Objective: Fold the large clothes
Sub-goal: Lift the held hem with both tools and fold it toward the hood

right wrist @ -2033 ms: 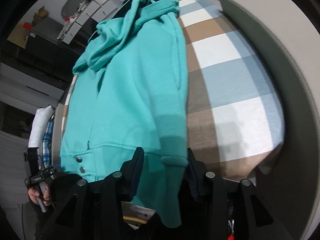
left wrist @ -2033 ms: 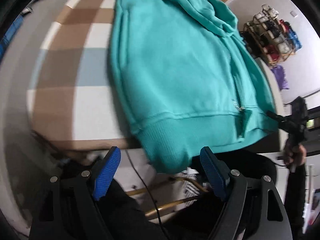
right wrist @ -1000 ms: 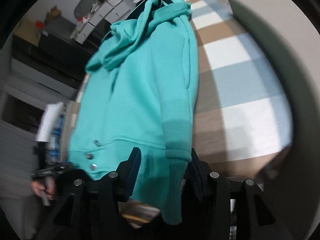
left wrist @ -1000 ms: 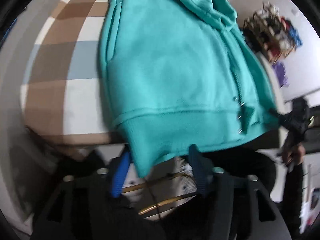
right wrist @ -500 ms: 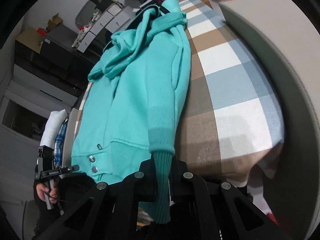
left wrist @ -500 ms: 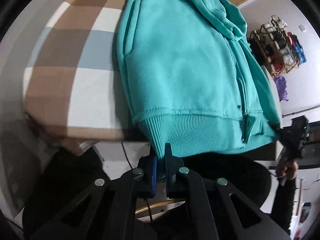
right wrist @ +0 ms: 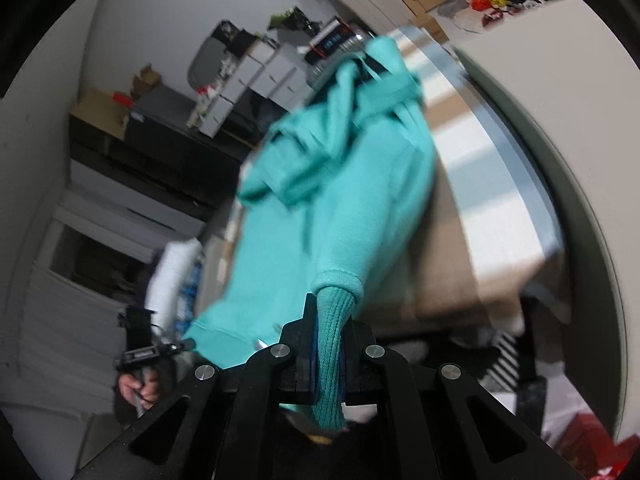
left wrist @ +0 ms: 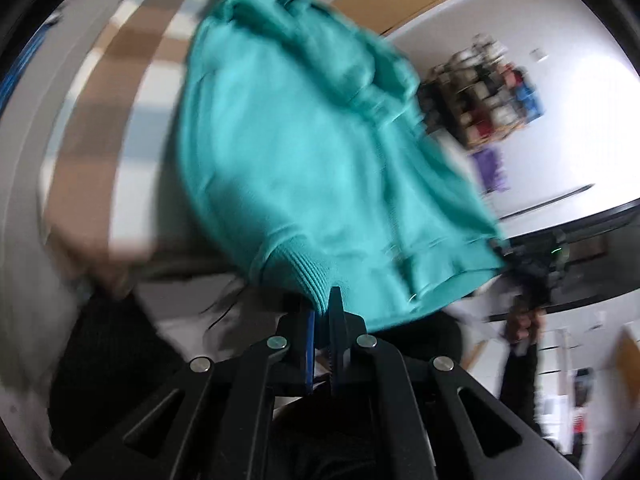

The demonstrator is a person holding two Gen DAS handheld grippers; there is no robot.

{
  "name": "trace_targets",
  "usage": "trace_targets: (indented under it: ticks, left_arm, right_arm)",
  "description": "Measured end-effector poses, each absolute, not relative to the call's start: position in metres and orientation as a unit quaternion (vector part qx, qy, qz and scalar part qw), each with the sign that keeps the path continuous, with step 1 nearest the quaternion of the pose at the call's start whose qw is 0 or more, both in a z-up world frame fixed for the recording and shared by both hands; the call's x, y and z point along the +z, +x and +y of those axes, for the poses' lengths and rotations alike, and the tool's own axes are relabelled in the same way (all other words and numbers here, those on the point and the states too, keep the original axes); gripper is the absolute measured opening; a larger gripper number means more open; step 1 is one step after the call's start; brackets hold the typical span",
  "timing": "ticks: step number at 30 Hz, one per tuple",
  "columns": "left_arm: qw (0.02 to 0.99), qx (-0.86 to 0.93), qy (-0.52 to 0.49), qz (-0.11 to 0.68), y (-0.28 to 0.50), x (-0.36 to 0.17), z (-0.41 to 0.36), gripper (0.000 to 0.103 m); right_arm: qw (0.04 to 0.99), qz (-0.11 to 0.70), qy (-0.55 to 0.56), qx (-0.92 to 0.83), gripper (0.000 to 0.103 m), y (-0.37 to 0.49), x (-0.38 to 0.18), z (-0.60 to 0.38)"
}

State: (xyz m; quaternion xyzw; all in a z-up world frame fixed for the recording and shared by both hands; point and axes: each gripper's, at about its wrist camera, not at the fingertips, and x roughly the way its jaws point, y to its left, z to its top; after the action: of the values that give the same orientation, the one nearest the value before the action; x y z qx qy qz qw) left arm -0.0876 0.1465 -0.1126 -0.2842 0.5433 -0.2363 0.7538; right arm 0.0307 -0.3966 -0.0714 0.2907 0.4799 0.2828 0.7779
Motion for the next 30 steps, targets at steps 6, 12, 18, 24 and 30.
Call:
trace_targets:
  ticks: [6,12,18,24,30]
  left_arm:
    - [0.765,-0.219,-0.346,0.497,0.029,-0.056,0.177,0.001]
    - [0.770,-0.165,-0.398,0.471,0.138,-0.019,0.200,0.001]
    - [0.771,-0.096,-0.387,0.497,0.234,-0.019,0.214,0.001]
    - [0.760,-0.061,-0.357,0.540,0.294,-0.079,0.212,0.001]
    - [0.702,-0.052,-0.404,0.584,0.324,-0.132,0.228,0.002]
  right_arm:
    - [0.786,0.462,0.308,0.271,0.007,0.128,0.000,-0.367]
    - [0.773,0.495,0.346,0.197,0.008,0.271,0.030,-0.353]
    - [0.745,0.547,0.364,0.118,0.010,0.401,-0.011,-0.343]
    - [0.705,0.579,0.395,0.103,0.011,0.465,-0.084,-0.339]
    - [0.670,0.575,0.452,0.123,0.023,0.478,-0.120,-0.356]
